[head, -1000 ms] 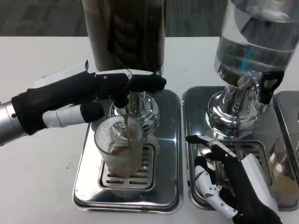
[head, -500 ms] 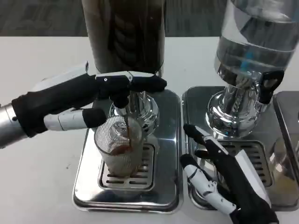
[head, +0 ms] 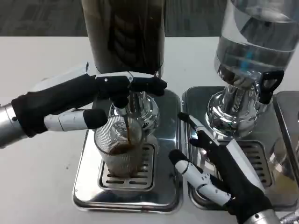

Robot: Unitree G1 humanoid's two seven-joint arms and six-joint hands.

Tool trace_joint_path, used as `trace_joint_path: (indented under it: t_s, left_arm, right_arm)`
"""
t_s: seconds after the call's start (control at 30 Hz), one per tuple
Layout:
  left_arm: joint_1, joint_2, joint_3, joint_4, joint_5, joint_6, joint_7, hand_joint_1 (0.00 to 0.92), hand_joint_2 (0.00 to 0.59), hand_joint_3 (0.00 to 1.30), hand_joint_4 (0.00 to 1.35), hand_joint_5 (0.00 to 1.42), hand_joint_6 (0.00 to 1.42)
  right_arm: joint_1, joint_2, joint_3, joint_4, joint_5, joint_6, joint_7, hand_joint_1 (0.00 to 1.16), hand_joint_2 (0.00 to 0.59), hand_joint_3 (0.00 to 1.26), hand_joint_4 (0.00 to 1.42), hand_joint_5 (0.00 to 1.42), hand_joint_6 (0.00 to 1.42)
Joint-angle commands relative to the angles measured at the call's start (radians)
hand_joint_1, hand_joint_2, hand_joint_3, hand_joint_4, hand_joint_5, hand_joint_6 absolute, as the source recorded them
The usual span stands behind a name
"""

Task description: Grasp the cup under the faucet to collect the drink, then remove the cup.

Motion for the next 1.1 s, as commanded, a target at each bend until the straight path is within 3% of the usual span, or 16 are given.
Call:
trace_joint_path:
  t_s: [0.03, 0.57, 1.1]
  left_arm:
    - [0.026, 0.013, -0.023, -0.007, 0.024, -0.003, -0.020, 0.000, 0.001, 0.21, 0.22, 0.15, 0.11]
    - [0.022, 0.015, -0.023, -0.003, 0.023, -0.003, -0.016, 0.000, 0.011, 0.20, 0.25, 0.16, 0.11]
    - [0.020, 0.019, -0.018, 0.002, 0.024, -0.004, -0.012, 0.000, 0.012, 0.19, 0.23, 0.16, 0.11]
  right_arm:
    - [-0.023, -0.009, -0.001, 0.021, 0.001, 0.016, 0.016, 0.26, 0.222, 0.05, 0.00, 0.00, 0.10]
    - [-0.105, 0.007, 0.004, 0.095, 0.016, 0.010, 0.021, 0.20, 0.206, 0.07, 0.00, 0.00, 0.09]
    - [-0.184, 0.022, 0.004, 0.177, 0.039, -0.014, 0.014, 0.23, 0.174, 0.11, 0.11, 0.08, 0.18]
